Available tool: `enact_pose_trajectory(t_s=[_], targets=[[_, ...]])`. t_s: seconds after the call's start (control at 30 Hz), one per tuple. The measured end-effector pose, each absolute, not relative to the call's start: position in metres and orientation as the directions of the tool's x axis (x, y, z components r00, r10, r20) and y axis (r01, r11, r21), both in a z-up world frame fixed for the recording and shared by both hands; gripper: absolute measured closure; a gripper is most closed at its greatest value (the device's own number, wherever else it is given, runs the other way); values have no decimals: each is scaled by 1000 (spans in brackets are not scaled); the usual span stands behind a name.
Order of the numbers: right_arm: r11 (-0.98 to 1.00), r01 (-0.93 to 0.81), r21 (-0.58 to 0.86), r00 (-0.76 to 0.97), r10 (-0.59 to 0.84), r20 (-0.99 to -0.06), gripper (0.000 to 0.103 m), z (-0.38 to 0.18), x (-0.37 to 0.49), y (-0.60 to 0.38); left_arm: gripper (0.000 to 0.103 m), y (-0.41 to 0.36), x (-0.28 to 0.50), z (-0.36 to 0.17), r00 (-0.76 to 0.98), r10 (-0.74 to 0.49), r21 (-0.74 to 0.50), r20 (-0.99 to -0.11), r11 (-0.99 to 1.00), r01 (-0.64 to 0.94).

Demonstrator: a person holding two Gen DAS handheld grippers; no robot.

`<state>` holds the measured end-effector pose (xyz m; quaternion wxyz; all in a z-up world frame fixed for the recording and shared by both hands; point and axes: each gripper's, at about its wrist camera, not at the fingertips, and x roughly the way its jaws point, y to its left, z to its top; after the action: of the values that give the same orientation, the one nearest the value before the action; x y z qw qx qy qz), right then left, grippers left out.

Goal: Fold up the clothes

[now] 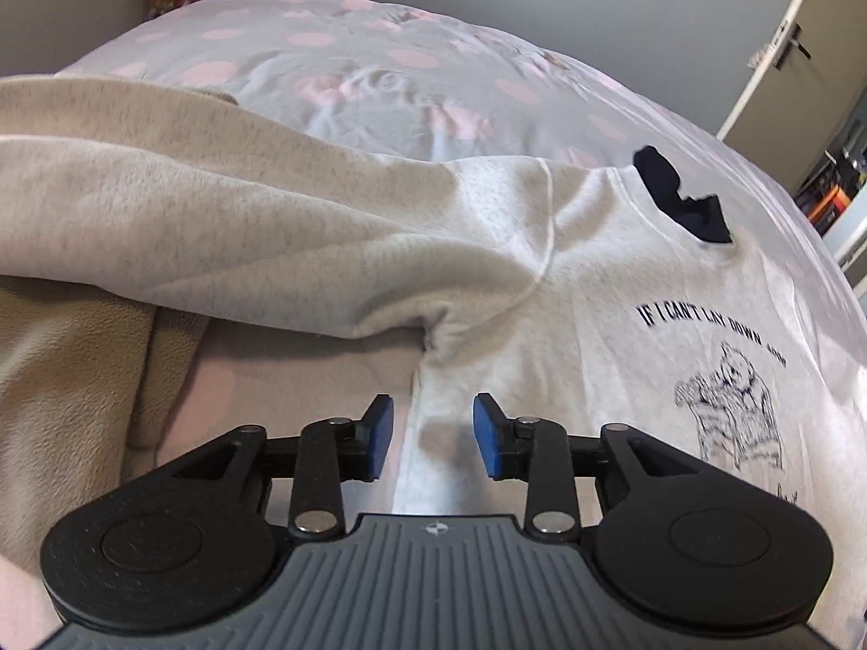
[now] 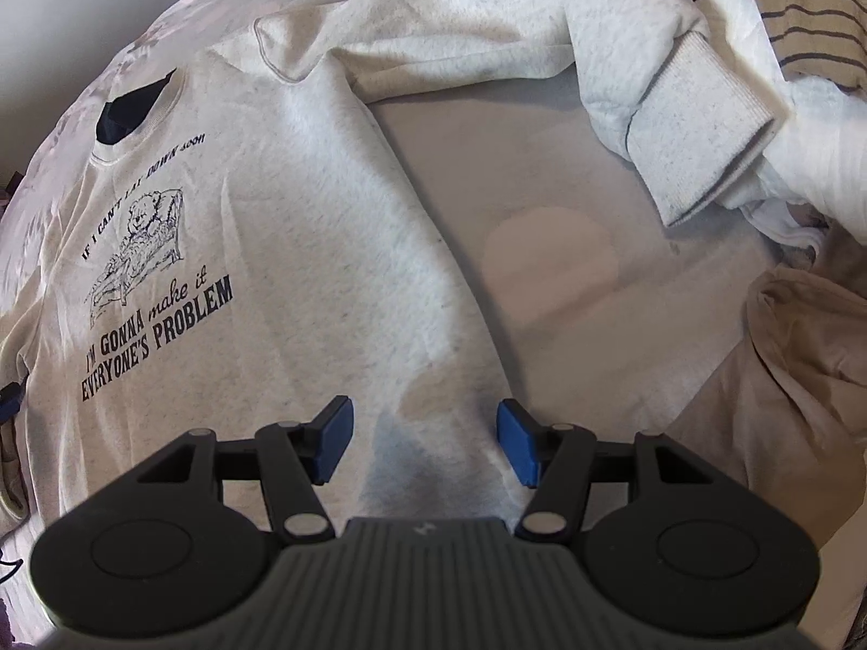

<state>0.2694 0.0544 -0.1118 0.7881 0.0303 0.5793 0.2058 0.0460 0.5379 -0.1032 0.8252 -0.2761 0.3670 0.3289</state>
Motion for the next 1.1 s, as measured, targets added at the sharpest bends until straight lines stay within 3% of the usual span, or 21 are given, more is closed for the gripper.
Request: enact_pose_trajectory(t_s=[0.1,0.43,0.5,0.77,0.97,1.1], targets=[[915,-266,302,301,376,-876,41,-99,266,44,61,520,45,-90,526,351,-192,-775,662,-724],[929,-283,237,531,358,-768,40,-46,247,11,61,486,37,-60,532,366,-190,-764,660,-727],[919,-301,255,542,385,-747,36,-38,244,8,61,477,38,-51,538,367,-187,-758,669,-719],[841,-390,376,464,532,-709,36,-21,249,17,60,435,56,-6,628,339,-226,-700,729,-646],[850,-435,297,490,501,-713,36,-10,263,41,60,418,67,-13,618,352,-129,-703,791,-598],[855,-455,249,484,472,-737,35,-14,281,57,60,431,69,-28,596,338,-144,-729,775,-616]])
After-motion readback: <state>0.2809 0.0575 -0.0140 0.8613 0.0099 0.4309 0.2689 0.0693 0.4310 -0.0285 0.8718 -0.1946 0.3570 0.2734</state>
